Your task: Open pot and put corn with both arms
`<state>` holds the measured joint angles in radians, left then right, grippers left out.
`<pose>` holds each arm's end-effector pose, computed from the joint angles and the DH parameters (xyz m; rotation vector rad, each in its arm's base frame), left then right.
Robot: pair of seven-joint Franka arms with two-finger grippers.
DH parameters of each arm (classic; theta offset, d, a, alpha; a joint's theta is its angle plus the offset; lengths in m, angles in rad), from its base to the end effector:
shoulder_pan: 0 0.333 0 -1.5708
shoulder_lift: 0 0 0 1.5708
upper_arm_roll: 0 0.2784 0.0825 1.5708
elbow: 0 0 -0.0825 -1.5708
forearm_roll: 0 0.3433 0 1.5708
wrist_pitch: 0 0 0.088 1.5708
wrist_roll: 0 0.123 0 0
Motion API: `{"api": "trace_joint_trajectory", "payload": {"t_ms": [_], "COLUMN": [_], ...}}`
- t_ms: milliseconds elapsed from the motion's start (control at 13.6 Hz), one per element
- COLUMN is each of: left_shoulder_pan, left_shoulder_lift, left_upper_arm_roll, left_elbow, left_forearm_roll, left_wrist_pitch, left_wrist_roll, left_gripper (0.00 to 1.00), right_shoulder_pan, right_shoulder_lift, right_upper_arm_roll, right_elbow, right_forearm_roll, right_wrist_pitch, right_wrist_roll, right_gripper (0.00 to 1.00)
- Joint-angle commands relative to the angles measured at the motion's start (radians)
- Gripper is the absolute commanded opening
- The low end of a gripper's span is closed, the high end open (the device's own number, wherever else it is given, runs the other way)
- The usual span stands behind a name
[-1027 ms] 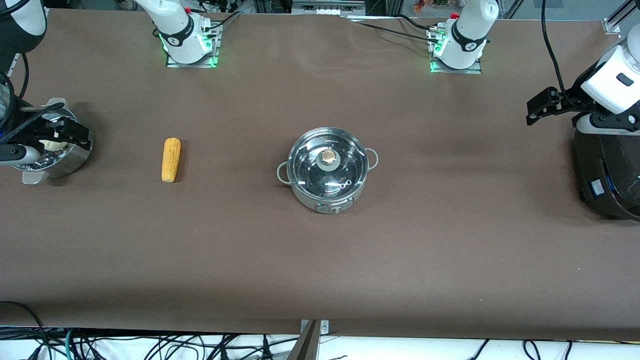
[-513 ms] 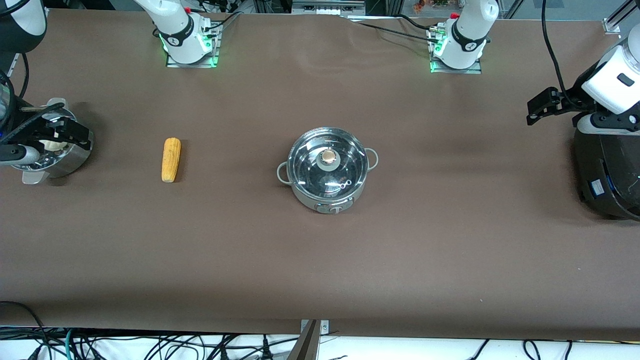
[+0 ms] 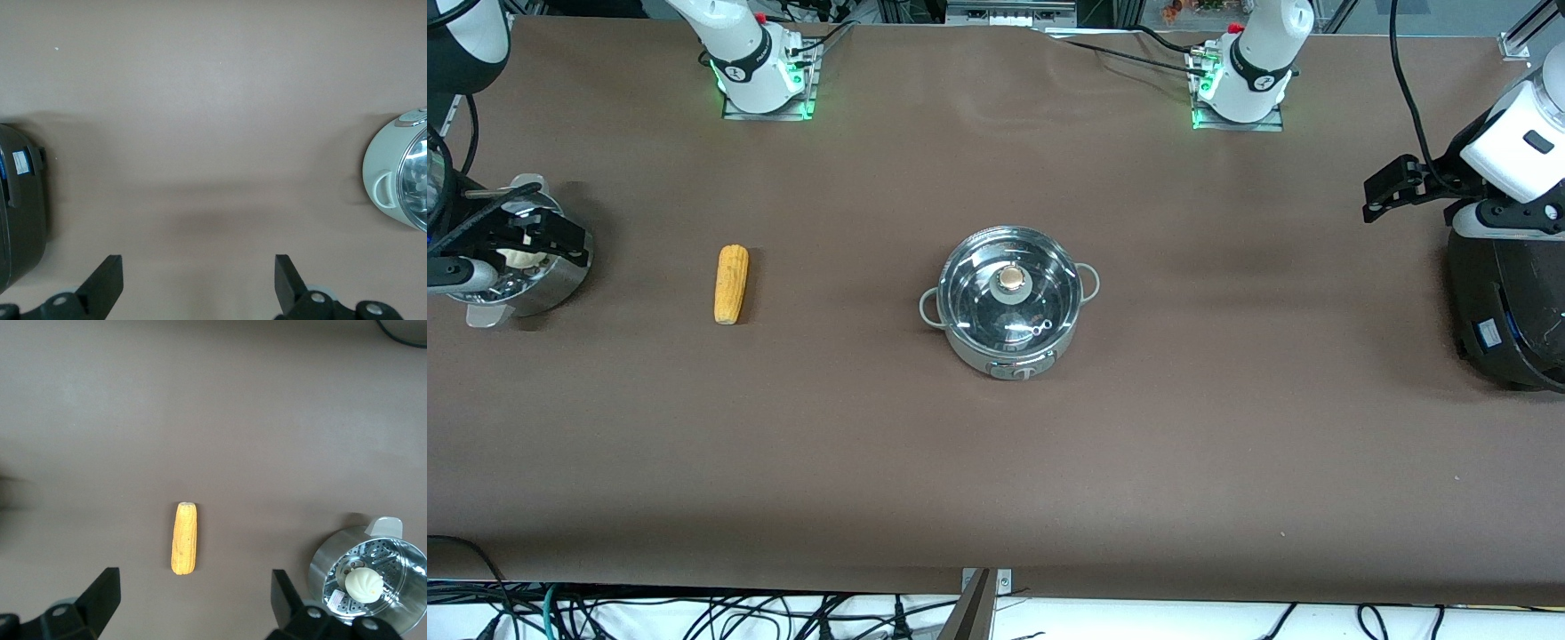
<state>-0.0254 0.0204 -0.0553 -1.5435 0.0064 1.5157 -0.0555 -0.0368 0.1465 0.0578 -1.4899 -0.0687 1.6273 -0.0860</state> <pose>0.5113 -0.0403 0.5674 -3.1319 0.0392 0.0747 0.5572 0.0016 0.5327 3.0770 0.1703 -0.0167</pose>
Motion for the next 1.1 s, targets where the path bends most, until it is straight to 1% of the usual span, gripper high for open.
{"api": "trace_joint_trajectory", "payload": {"t_ms": [0, 587, 733, 953, 1027], "left_shoulder_pan": [0.004, -0.007, -0.011, -0.024, -0.036], "left_shoulder_lift": [0.013, 0.018, 0.024, 0.052, 0.064], "left_upper_arm_roll": [-0.006, -0.011, -0.038, -0.087, -0.106], "left_elbow": [0.033, 0.026, 0.019, 0.031, 0.034], "left_forearm_roll": [-0.011, -0.013, -0.013, -0.014, -0.025], "left_wrist_pitch": [-0.022, -0.022, -0.023, -0.022, -0.019], "left_wrist_roll": [-0.01, -0.011, -0.009, -0.014, -0.023], "left_gripper": [1.0, 1.0, 1.0, 1.0, 1.0], "right_shoulder_pan": [-0.003, -0.005, 0.003, 0.005, 0.006], "right_shoulder_lift": [-0.01, -0.011, -0.005, 0.027, 0.051], "right_upper_arm_roll": [0.004, 0.004, 0.007, 0.013, 0.014], "right_elbow": [-0.003, -0.003, -0.009, -0.013, -0.015], "right_forearm_roll": [0.012, 0.012, 0.013, 0.015, 0.015], "right_wrist_pitch": [-0.001, -0.003, -0.001, -0.003, -0.004], "right_wrist_roll": [0.008, 0.002, 0.003, 0.0, 0.0], "right_gripper": [1.0, 1.0, 1.0, 1.0, 1.0]}}
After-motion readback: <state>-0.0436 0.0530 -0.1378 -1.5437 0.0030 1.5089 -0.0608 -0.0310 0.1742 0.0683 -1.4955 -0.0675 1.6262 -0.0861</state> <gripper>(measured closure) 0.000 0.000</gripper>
